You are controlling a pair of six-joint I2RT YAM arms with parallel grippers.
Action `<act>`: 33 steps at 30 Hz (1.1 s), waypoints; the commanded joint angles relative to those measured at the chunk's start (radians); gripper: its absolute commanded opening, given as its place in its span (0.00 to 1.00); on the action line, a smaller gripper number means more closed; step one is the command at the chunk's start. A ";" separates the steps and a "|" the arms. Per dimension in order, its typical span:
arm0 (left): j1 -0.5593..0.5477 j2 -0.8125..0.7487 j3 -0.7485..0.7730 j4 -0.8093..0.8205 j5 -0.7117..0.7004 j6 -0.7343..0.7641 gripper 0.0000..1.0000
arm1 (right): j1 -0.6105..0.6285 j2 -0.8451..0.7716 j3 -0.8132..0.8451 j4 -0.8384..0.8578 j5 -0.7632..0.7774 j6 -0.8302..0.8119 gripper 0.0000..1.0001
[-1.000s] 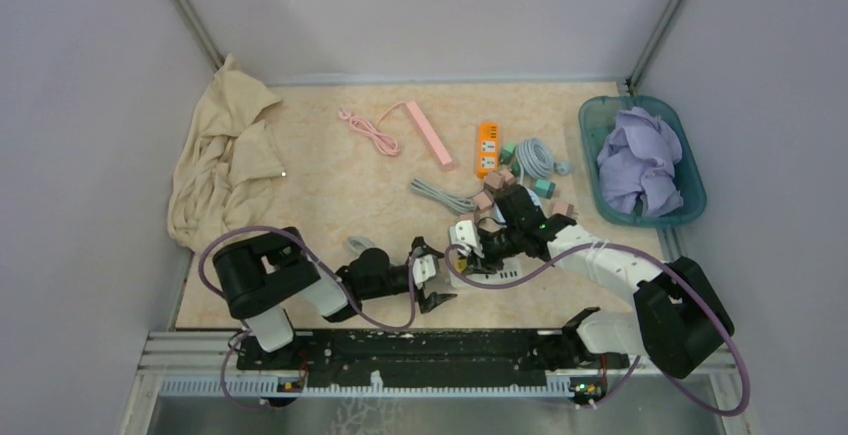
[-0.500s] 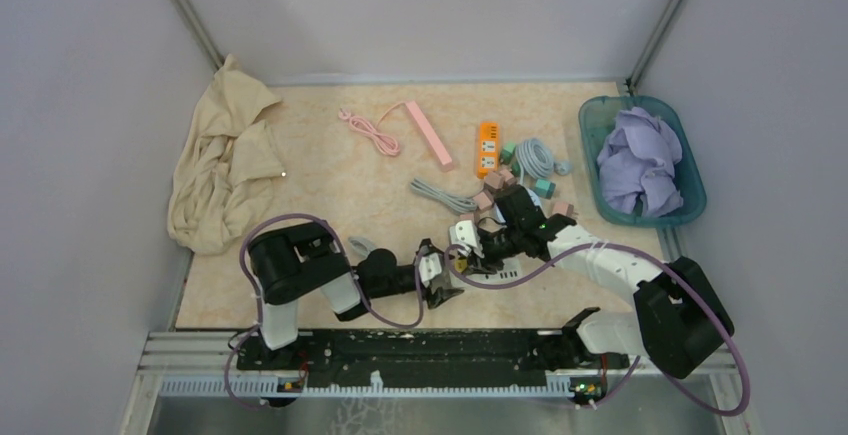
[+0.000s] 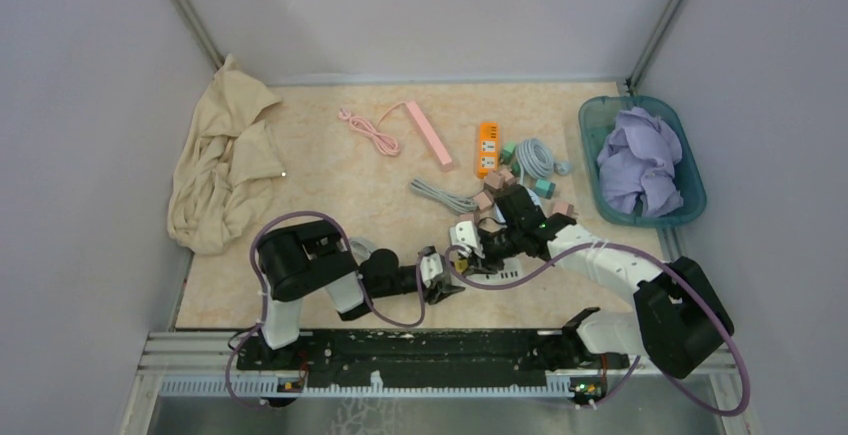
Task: Pull the plug off the socket
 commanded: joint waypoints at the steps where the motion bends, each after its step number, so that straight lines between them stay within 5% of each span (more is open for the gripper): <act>1: 0.022 0.035 0.029 -0.015 0.065 -0.048 0.24 | 0.027 0.004 0.040 -0.059 -0.112 -0.025 0.02; 14: 0.051 0.036 0.032 -0.072 0.101 -0.078 0.14 | -0.079 -0.006 0.083 -0.014 -0.105 0.113 0.00; 24: 0.052 0.024 0.030 -0.108 0.066 -0.074 0.14 | -0.013 -0.042 0.034 -0.132 -0.217 -0.097 0.00; 33: 0.051 0.018 0.033 -0.134 0.044 -0.058 0.14 | -0.084 -0.010 0.095 -0.015 -0.210 0.144 0.00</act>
